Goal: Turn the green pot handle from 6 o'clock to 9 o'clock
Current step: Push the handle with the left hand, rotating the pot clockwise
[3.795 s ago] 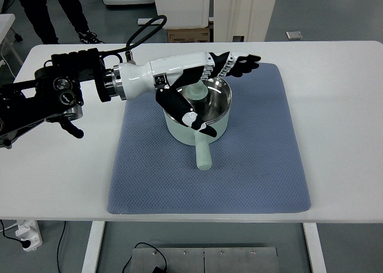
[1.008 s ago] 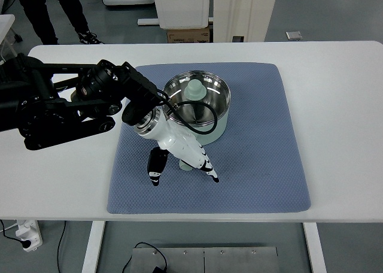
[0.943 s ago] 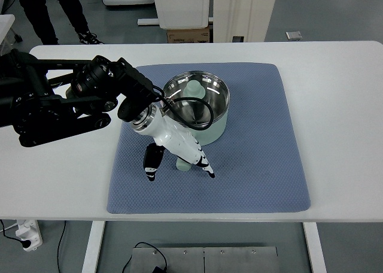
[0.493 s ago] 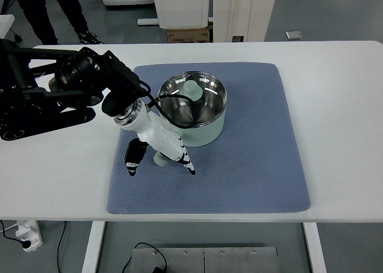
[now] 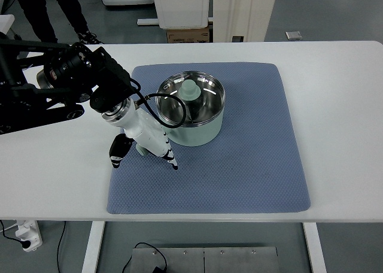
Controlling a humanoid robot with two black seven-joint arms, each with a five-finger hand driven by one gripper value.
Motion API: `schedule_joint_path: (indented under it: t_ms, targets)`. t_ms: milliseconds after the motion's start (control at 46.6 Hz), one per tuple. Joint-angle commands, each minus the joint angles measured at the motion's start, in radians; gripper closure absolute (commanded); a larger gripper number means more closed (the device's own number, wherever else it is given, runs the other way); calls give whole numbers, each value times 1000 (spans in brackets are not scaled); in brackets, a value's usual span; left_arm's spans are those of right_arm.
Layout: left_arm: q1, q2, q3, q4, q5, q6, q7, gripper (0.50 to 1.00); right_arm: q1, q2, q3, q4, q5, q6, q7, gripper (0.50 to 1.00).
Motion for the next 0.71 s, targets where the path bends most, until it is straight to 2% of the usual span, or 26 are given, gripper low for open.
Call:
schedule_joint_path:
  t_ms: [0,236,686]
  targets:
    - [-2,3,3,2,25,0,0,500,0,0,0,0,0,0,0,500]
    - [-22,3,45,19,49,0,5,500,0,0,0,0,0,0,0,500]
    - [-31,-11,71,116,94,0,11,500,0,0,0,0,0,0,0,500]
